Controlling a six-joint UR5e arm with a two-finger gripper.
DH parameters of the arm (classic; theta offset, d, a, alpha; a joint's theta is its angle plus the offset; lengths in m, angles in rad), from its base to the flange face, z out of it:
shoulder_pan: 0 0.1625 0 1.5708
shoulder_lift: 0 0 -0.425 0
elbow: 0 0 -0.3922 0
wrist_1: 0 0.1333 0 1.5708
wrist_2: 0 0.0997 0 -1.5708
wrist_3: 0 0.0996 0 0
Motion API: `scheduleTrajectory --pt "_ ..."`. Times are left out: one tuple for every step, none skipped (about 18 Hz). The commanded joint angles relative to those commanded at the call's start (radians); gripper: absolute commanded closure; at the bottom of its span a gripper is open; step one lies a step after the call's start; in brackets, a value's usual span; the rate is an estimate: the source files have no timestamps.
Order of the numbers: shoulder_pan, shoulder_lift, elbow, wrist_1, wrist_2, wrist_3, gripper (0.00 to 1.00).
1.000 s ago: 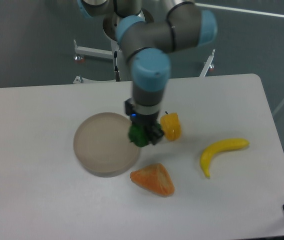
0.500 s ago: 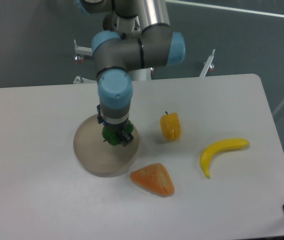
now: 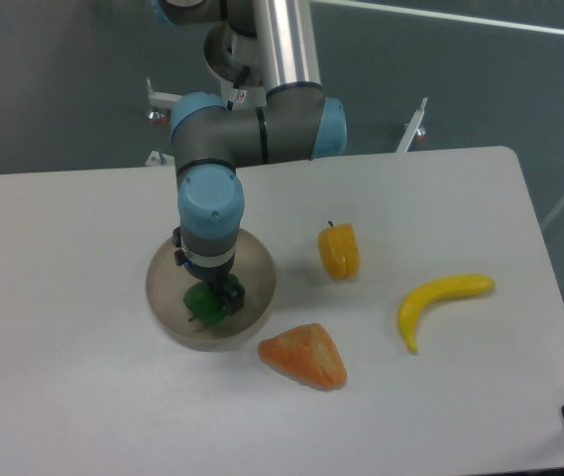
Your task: Place the green pepper on the plate
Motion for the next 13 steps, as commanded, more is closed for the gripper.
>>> scheduleTrajectory --pt "0.017 0.014 0.005 -0.003 0.0 0.008 0.0" --pt "0.043 0.023 0.006 -0.006 0.002 0.015 0.0" --pt "0.069 0.031 0.011 -0.008 0.003 0.044 0.0" --pt "0.083 0.038 0.018 -0.008 0.009 0.075 0.0" --pt "0.104 0.043 0.024 -0.008 0.014 0.11 0.0" --pt "0.141 0.048 0.029 -0.009 0.014 0.159 0.0" --pt "0.156 0.052 0.029 -0.009 0.015 0.182 0.0" --pt "0.176 0.06 0.029 -0.011 0.021 0.208 0.0" --pt "0.202 0.066 0.029 -0.02 0.038 0.239 0.0" --pt "0.222 0.071 0.031 -0.031 0.066 0.283 0.0" --pt "0.239 0.069 0.031 -0.037 0.127 0.352 0.0" --pt "0.253 0.071 0.031 -0.037 0.19 0.423 0.0" --pt "0.277 0.071 0.031 -0.037 0.198 0.483 0.0"
